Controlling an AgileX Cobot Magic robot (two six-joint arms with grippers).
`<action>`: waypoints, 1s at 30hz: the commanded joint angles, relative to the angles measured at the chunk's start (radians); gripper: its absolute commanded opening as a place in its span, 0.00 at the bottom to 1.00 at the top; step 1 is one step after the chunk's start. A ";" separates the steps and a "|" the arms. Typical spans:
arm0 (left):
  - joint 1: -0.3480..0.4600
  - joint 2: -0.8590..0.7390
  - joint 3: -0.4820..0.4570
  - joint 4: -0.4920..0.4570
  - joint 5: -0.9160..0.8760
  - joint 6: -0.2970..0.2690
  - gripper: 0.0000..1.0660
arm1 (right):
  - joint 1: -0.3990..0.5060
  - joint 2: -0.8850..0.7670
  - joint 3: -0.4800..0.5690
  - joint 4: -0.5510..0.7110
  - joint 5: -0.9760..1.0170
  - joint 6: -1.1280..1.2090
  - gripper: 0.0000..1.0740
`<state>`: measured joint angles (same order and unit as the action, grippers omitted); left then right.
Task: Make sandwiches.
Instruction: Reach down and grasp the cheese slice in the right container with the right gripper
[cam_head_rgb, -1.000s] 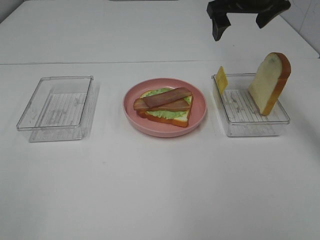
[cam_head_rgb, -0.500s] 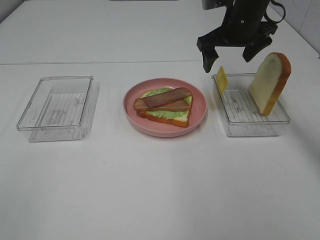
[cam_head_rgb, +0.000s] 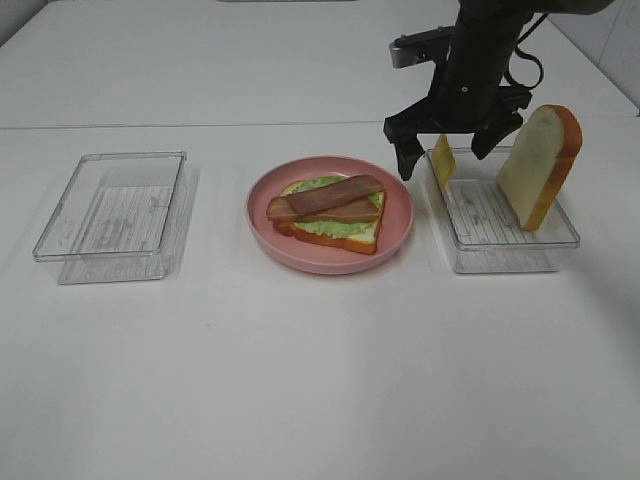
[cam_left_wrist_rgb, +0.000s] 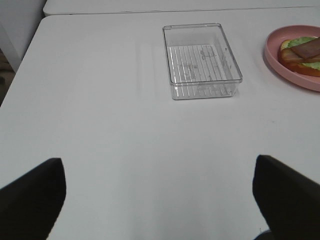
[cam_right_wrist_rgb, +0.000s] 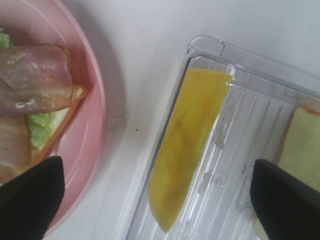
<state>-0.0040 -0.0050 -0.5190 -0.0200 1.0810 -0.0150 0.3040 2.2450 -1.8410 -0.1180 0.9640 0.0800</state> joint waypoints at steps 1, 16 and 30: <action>0.002 -0.014 0.002 -0.004 -0.007 -0.004 0.88 | -0.005 0.016 -0.006 0.005 -0.010 -0.005 0.92; 0.002 -0.014 0.002 -0.004 -0.007 -0.004 0.88 | -0.005 0.033 -0.006 0.020 -0.010 -0.006 0.86; 0.002 -0.014 0.002 -0.004 -0.007 -0.004 0.88 | -0.005 0.027 -0.015 -0.039 -0.010 0.054 0.01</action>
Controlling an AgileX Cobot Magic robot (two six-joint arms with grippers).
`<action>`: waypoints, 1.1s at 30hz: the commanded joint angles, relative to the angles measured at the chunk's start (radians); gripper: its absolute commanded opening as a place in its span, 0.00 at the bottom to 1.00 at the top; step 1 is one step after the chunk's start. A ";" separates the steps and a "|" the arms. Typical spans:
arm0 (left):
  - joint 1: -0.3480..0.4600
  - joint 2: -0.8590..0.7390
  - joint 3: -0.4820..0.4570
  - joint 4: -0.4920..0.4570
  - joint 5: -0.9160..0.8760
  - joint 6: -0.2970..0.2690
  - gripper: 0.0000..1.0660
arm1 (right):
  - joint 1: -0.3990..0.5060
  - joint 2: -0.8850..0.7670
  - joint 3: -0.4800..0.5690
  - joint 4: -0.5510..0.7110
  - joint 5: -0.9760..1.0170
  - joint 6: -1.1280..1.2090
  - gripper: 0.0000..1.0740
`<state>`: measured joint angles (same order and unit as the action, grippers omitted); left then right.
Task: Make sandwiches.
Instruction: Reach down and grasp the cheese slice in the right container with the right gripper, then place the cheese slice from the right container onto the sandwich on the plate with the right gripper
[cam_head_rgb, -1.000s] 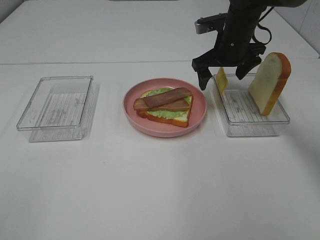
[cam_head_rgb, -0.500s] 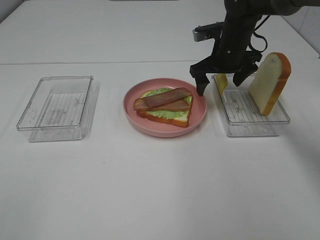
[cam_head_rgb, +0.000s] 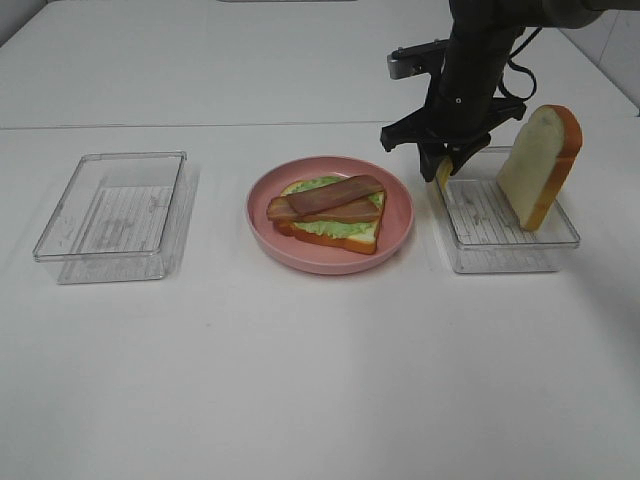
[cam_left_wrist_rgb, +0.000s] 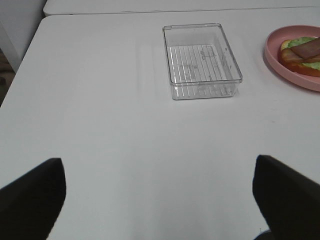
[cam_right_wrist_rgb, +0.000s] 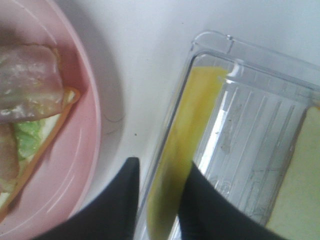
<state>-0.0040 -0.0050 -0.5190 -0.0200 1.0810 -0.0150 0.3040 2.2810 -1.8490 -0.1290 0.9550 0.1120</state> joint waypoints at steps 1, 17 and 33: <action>0.002 -0.014 0.002 -0.004 -0.007 -0.004 0.88 | -0.005 -0.009 -0.007 -0.036 0.000 0.022 0.00; 0.002 -0.014 0.002 -0.004 -0.007 -0.004 0.88 | -0.001 -0.079 -0.011 -0.040 0.025 0.001 0.00; 0.002 -0.014 0.002 -0.004 -0.007 -0.004 0.88 | 0.033 -0.230 -0.011 0.081 0.100 -0.040 0.00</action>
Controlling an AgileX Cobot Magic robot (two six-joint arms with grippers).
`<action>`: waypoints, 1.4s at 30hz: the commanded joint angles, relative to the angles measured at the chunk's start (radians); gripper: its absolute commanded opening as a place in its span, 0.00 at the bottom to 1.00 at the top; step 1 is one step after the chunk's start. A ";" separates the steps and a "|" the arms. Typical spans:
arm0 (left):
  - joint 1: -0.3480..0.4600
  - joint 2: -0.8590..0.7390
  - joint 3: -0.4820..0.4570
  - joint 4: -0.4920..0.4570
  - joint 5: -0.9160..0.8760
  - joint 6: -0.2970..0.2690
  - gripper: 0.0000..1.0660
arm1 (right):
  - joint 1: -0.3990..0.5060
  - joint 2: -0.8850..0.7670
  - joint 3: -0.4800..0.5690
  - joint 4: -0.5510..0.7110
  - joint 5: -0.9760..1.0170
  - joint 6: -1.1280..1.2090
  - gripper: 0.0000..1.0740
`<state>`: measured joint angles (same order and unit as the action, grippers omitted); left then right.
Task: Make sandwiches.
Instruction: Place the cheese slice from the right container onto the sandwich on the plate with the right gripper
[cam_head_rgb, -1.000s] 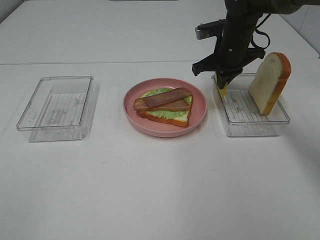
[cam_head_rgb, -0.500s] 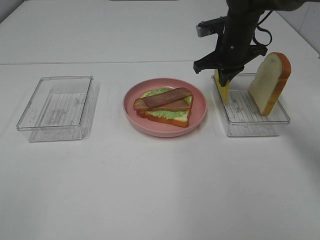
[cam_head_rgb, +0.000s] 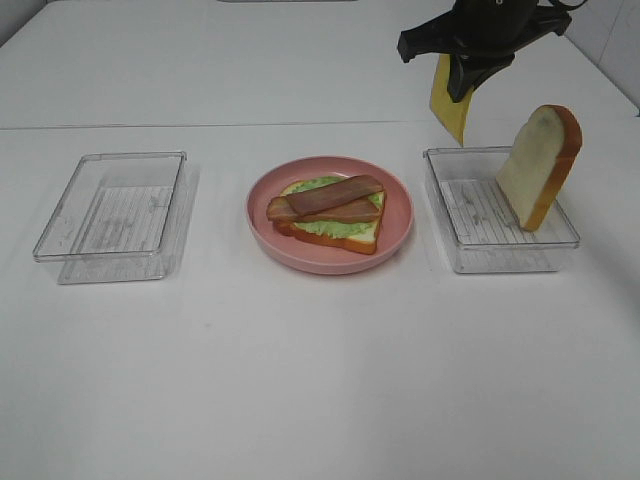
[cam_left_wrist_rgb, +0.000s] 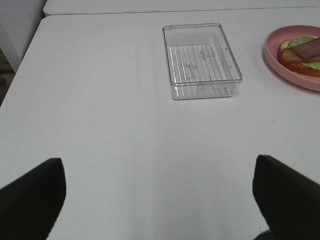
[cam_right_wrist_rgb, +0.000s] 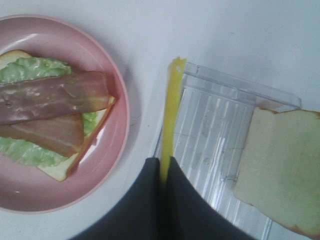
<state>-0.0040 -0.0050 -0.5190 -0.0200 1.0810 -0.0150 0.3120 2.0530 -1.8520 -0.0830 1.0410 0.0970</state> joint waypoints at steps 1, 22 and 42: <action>0.002 -0.014 0.002 -0.004 -0.007 -0.004 0.88 | 0.025 -0.002 -0.008 0.035 0.014 -0.025 0.00; 0.002 -0.014 0.002 -0.004 -0.007 -0.004 0.88 | 0.282 0.142 0.000 0.104 -0.112 -0.040 0.00; 0.002 -0.014 0.002 -0.004 -0.007 -0.004 0.88 | 0.281 0.212 0.000 -0.185 -0.133 0.097 0.00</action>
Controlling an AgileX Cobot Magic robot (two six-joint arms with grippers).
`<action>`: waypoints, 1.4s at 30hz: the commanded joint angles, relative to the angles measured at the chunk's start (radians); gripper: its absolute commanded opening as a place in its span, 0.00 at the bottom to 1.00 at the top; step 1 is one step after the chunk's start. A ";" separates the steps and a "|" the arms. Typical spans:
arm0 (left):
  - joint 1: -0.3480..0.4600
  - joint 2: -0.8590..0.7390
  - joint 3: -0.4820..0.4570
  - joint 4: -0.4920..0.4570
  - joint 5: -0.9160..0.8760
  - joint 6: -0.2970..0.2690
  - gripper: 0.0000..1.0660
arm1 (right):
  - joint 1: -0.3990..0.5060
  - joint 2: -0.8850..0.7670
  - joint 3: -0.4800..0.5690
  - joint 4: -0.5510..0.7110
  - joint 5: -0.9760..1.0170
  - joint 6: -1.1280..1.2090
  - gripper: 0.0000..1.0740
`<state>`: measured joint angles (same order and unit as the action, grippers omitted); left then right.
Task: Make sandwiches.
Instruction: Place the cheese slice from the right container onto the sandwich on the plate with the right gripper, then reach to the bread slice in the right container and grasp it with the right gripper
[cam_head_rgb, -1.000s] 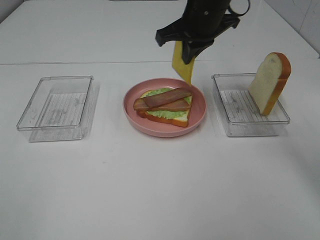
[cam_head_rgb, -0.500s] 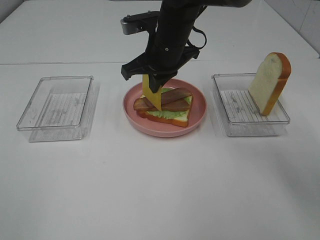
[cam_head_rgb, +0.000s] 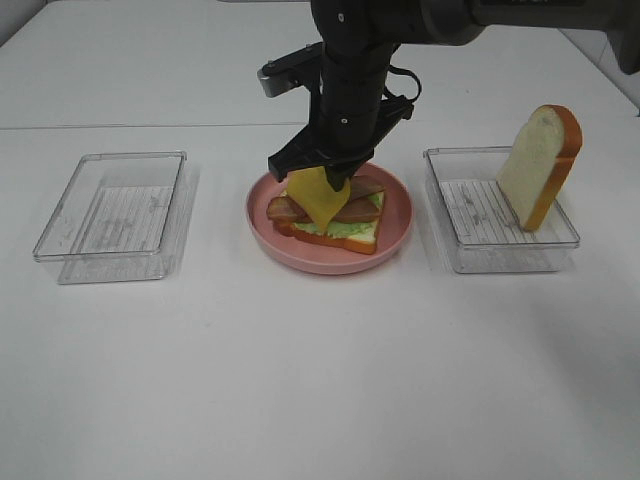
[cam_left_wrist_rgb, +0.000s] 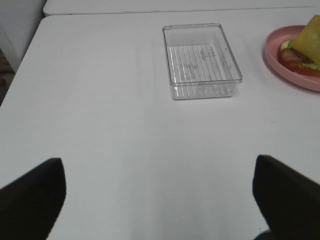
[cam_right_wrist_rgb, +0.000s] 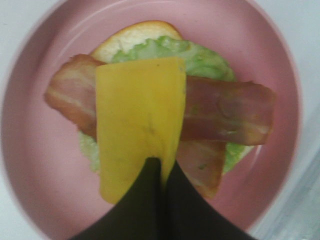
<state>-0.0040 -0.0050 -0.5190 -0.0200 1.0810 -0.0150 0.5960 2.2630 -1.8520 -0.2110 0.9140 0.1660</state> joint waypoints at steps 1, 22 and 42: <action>0.002 -0.014 0.002 -0.004 -0.007 -0.004 0.88 | -0.003 0.002 0.000 -0.057 -0.006 0.028 0.00; 0.002 -0.014 0.002 -0.004 -0.007 -0.004 0.88 | -0.002 -0.008 -0.006 -0.092 0.005 0.013 0.92; 0.002 -0.014 0.002 -0.004 -0.007 -0.004 0.88 | -0.160 -0.152 -0.178 -0.070 0.258 -0.113 0.92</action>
<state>-0.0040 -0.0050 -0.5190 -0.0200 1.0810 -0.0150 0.4600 2.1240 -2.0210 -0.3050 1.1470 0.0790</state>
